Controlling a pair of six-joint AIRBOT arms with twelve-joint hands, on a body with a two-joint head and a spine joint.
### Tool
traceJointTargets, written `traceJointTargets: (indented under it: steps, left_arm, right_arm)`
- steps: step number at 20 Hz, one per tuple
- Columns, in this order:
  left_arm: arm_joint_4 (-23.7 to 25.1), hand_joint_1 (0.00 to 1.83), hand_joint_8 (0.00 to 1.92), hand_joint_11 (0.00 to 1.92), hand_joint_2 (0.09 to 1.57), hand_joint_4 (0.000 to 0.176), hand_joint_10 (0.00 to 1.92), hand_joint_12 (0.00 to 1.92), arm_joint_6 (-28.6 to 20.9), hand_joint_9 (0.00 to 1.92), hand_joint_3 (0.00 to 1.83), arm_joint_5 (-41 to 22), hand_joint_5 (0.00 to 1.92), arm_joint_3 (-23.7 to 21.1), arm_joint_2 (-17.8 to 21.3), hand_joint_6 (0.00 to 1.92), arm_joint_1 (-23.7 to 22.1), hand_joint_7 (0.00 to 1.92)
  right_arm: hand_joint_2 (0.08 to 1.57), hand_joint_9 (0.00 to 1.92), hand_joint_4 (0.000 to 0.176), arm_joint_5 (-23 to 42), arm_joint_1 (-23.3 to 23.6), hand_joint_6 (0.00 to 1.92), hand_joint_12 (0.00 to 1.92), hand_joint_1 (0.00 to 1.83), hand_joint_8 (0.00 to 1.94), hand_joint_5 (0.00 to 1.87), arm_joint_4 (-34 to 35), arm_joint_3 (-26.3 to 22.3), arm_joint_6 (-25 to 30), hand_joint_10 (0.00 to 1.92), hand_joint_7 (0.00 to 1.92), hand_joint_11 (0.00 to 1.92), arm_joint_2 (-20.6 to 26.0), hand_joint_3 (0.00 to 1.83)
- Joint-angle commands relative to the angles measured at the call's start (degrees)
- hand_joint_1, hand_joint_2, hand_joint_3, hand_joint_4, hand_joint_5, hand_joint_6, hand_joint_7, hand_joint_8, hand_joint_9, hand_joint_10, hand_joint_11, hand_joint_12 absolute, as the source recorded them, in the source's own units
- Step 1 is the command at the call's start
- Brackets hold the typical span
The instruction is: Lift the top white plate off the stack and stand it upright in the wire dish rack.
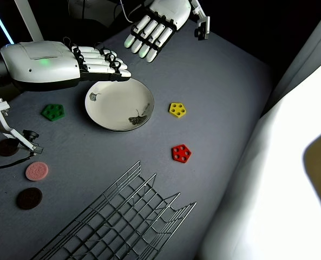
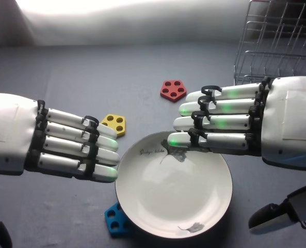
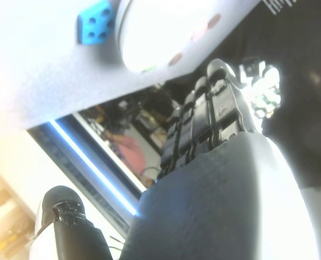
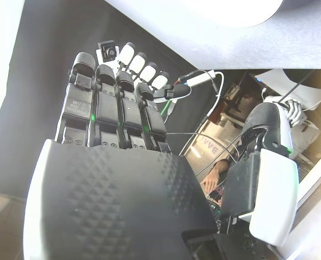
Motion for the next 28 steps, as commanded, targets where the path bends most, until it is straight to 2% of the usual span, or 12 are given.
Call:
traceJointTargets:
  steps: [1,4,8,11,13,15,16,18,20,23,26,28]
  left_arm:
    - [-3.96,0.21,0.0,0.09,0.84,0.0,0.0,0.07,0.42,0.05,0.0,-3.55,0.01,-0.65,-0.23,0.0,-1.3,0.04]
    - [-2.47,0.24,0.01,0.1,0.84,0.0,0.01,0.07,2.57,0.06,0.0,-1.91,0.02,-2.57,-0.55,0.01,-1.76,0.05]
    - [-0.92,0.22,0.0,0.08,0.85,0.0,0.0,0.06,2.81,0.04,0.0,0.67,0.01,-4.1,-1.72,0.0,-2.95,0.03]
    - [-0.11,0.24,0.0,0.09,0.85,0.0,0.0,0.06,3.36,0.04,0.0,3.13,0.02,-4.31,-2.81,0.01,-3.34,0.04]
    - [0.55,0.23,0.0,0.09,0.85,0.0,0.0,0.06,3.61,0.03,0.0,5.45,0.02,-4.31,-3.64,0.0,-3.34,0.03]
    - [0.92,0.23,0.01,0.1,0.84,0.0,0.01,0.06,4.08,0.05,0.0,6.81,0.03,-4.34,-4.3,0.0,-3.33,0.04]
    - [1.11,0.24,0.0,0.1,0.85,0.0,0.01,0.06,4.32,0.05,0.0,7.33,0.03,-4.34,-4.58,0.0,-3.33,0.04]
    - [1.55,0.23,0.0,0.1,0.85,0.0,0.0,0.06,4.97,0.05,0.0,8.46,0.02,-4.33,-5.17,0.0,-3.34,0.04]
    - [2.24,0.23,0.0,0.11,0.85,0.0,0.01,0.06,5.44,0.05,0.0,9.24,0.03,-4.33,-5.74,0.0,-3.33,0.04]
    - [4.0,0.22,0.0,0.1,0.85,0.0,0.0,0.05,6.59,0.05,0.0,10.44,0.02,-4.34,-6.32,0.0,-3.33,0.04]
    - [5.43,0.23,0.0,0.11,0.86,0.0,0.0,0.06,7.25,0.05,0.0,11.38,0.03,-4.19,-6.63,0.0,-3.3,0.04]
    - [6.1,0.23,0.0,0.1,0.86,0.0,0.0,0.05,7.3,0.04,0.0,12.25,0.02,-4.24,-6.88,0.0,-3.3,0.03]
  right_arm:
    - [0.94,0.1,0.0,5.41,0.08,0.0,0.01,0.33,0.0,0.05,2.26,-0.19,-0.01,0.01,0.08,0.15,0.45,0.0]
    - [0.93,0.11,0.0,6.17,-0.06,0.01,0.01,0.35,0.01,0.07,3.09,0.24,-0.01,0.0,0.09,0.16,0.74,0.0]
    - [0.93,0.1,0.0,8.4,0.39,0.01,0.01,0.34,0.0,0.07,1.33,-0.12,0.01,0.0,0.09,0.15,2.27,0.0]
    - [0.93,0.13,0.0,10.22,0.44,0.01,0.01,0.4,0.01,0.08,1.68,0.18,2.51,0.01,0.11,0.17,3.16,0.0]
    - [0.94,0.1,0.0,10.39,0.59,0.0,0.0,0.36,0.0,0.04,2.15,1.21,4.84,0.0,0.07,0.12,3.12,0.0]
    - [0.92,0.14,0.0,12.54,0.66,0.02,0.02,0.38,0.01,0.09,0.45,3.09,11.29,0.01,0.12,0.15,2.94,0.0]
    - [0.95,0.08,0.0,13.45,0.67,0.0,0.0,0.29,0.0,0.02,0.1,3.58,12.91,0.0,0.05,0.1,3.0,0.01]
    - [0.94,0.1,0.0,15.36,0.67,0.0,0.01,0.35,0.0,0.06,-1.8,4.28,14.62,0.0,0.08,0.12,3.22,0.0]
    - [0.93,0.12,0.0,17.82,0.76,0.0,0.02,0.32,0.0,0.06,-4.02,5.19,19.66,0.01,0.09,0.14,3.25,0.0]
    - [0.96,0.08,0.0,18.58,0.85,0.0,0.0,0.31,0.0,0.02,-4.99,5.75,20.4,0.0,0.05,0.11,3.26,0.01]
    - [0.94,0.14,0.0,19.82,0.67,0.0,0.02,0.37,0.0,0.07,-5.48,6.44,20.4,0.0,0.11,0.16,3.2,0.0]
    - [0.95,0.13,0.0,20.09,0.4,0.0,0.02,0.32,0.0,0.07,-5.48,6.94,20.19,0.0,0.1,0.15,3.12,0.01]
